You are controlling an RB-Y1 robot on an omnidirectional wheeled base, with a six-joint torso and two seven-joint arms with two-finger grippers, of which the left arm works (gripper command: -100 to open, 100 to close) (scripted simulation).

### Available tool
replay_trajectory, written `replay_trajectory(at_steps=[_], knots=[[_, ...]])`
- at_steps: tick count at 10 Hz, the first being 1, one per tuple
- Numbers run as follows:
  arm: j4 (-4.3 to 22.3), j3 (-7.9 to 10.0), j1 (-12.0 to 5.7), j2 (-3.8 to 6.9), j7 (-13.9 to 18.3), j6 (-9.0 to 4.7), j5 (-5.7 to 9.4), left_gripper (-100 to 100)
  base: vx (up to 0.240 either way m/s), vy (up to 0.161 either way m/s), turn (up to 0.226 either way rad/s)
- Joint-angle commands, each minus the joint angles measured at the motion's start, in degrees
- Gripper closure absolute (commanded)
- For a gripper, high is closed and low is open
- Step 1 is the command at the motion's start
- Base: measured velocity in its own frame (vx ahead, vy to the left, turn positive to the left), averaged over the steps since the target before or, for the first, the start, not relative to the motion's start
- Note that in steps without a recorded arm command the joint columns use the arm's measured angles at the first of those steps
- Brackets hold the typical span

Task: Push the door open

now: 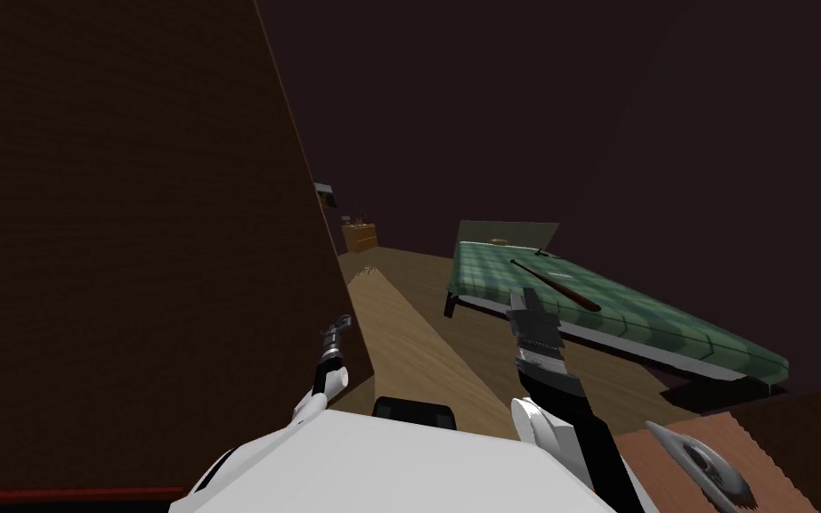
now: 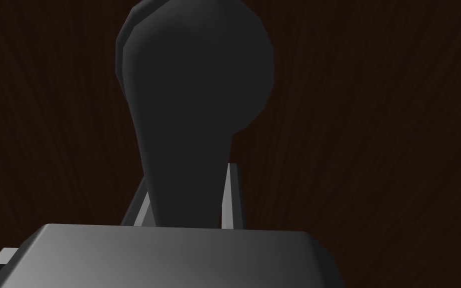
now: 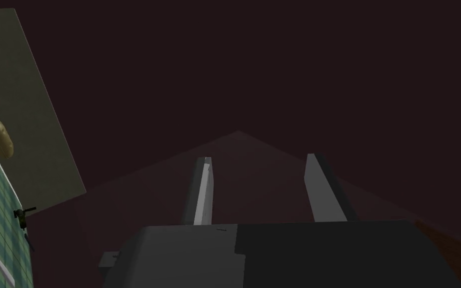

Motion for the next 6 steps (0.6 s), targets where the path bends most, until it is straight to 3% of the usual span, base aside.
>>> replay_trajectory(at_steps=[1,4,6], knots=[[-0.2,0.77,-0.24,0.30,-0.4,-0.12,0.50,100,0.152,-0.014,0.050],[-0.1,1.29,0.31,0.39,-0.5,-0.05,0.83,100,0.145,0.003,0.034],[-0.2,2.85,0.41,0.76,-1.2,-0.27,1.97,100,0.176,0.043,0.035]])
